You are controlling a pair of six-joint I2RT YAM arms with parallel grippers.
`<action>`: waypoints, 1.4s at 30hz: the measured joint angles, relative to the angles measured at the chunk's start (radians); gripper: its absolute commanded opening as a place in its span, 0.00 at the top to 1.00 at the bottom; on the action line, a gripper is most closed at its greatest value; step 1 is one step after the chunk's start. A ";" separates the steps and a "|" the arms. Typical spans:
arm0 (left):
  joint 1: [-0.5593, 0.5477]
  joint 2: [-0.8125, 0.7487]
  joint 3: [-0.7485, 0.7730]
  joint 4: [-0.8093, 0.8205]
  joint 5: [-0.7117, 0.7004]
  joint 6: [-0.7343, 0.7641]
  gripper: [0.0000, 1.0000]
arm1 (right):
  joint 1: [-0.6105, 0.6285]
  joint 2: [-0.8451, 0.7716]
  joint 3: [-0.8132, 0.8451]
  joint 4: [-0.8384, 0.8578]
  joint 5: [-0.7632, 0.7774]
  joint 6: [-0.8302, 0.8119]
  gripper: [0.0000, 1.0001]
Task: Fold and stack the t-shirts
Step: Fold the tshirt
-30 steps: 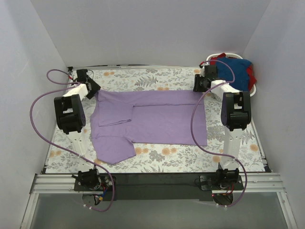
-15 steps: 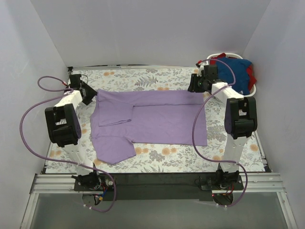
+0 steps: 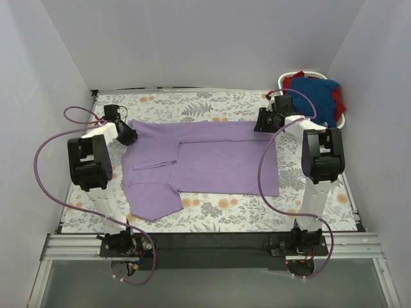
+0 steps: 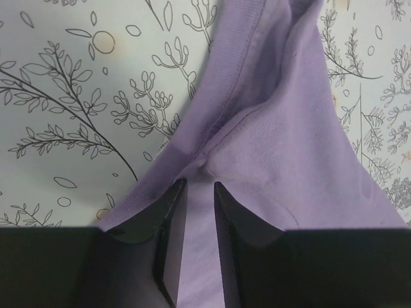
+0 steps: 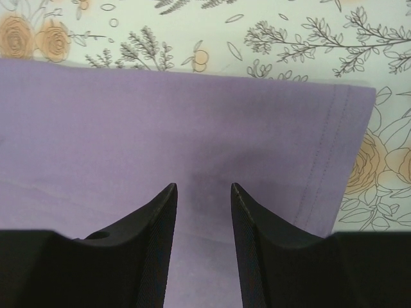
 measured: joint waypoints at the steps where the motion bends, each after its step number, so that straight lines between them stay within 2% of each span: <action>1: 0.000 0.000 0.001 -0.006 -0.010 0.000 0.85 | -0.003 0.008 -0.001 0.004 0.002 0.003 0.55; 10: -0.004 0.000 0.027 -0.092 -0.119 -0.010 0.90 | -0.033 0.048 0.001 0.040 0.017 0.044 0.55; 14: -0.006 0.002 0.039 -0.115 -0.136 -0.009 0.76 | -0.034 0.078 0.038 0.043 0.014 0.051 0.55; 20: -0.006 0.083 0.160 -0.148 -0.108 -0.009 0.70 | -0.035 0.163 0.162 0.040 0.000 0.050 0.55; 26: -0.005 0.179 0.308 -0.148 -0.060 -0.013 0.53 | -0.046 0.225 0.285 0.005 0.018 0.020 0.54; 28: -0.005 0.180 0.317 -0.150 -0.051 -0.014 0.48 | -0.047 0.219 0.298 -0.006 0.019 0.002 0.54; 30: -0.005 0.162 0.302 -0.157 -0.051 -0.014 0.47 | -0.046 0.194 0.294 -0.027 0.020 -0.019 0.54; 34: -0.003 0.040 0.190 -0.177 -0.085 -0.014 0.46 | -0.034 0.044 0.189 -0.052 0.045 -0.046 0.53; 42: 0.000 -0.508 -0.238 -0.164 -0.159 -0.012 0.47 | 0.122 -0.392 -0.243 -0.039 0.142 -0.016 0.54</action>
